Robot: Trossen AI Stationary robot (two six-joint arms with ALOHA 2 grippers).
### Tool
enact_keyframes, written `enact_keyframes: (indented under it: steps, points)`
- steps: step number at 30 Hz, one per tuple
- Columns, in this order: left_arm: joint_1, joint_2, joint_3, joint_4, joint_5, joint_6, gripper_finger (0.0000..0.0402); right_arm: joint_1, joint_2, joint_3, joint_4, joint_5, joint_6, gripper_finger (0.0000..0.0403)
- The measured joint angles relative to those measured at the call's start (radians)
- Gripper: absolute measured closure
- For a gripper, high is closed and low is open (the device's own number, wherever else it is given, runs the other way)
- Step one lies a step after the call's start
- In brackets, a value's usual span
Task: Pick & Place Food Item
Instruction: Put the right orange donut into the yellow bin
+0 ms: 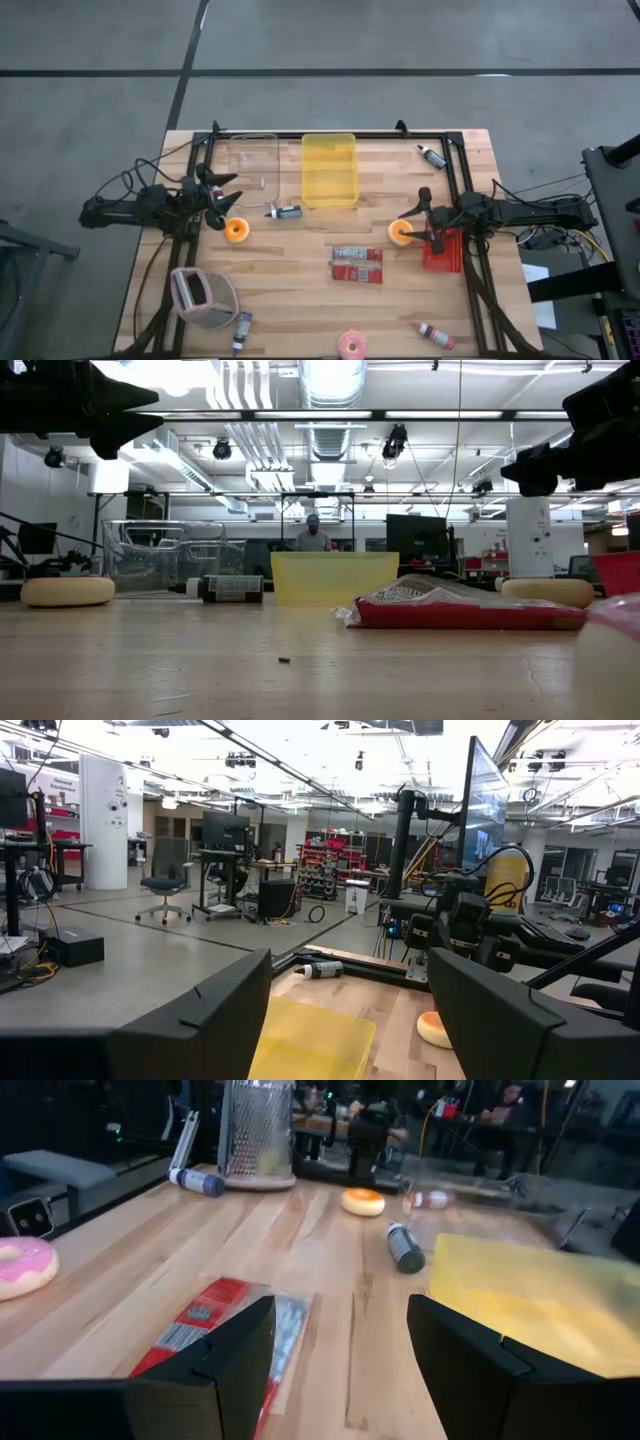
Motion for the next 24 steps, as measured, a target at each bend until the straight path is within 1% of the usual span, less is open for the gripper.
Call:
enact_keyframes:
  steps: [3,24]
  points:
    - [0.000,0.000,0.000,0.000,0.000,0.000,0.0127,-0.001,0.000,0.000,0.043,0.039,0.004,0.0179]
    - [0.000,0.000,0.000,0.000,0.000,0.000,0.0127,0.000,0.000,0.000,0.052,0.038,0.008,0.0179]
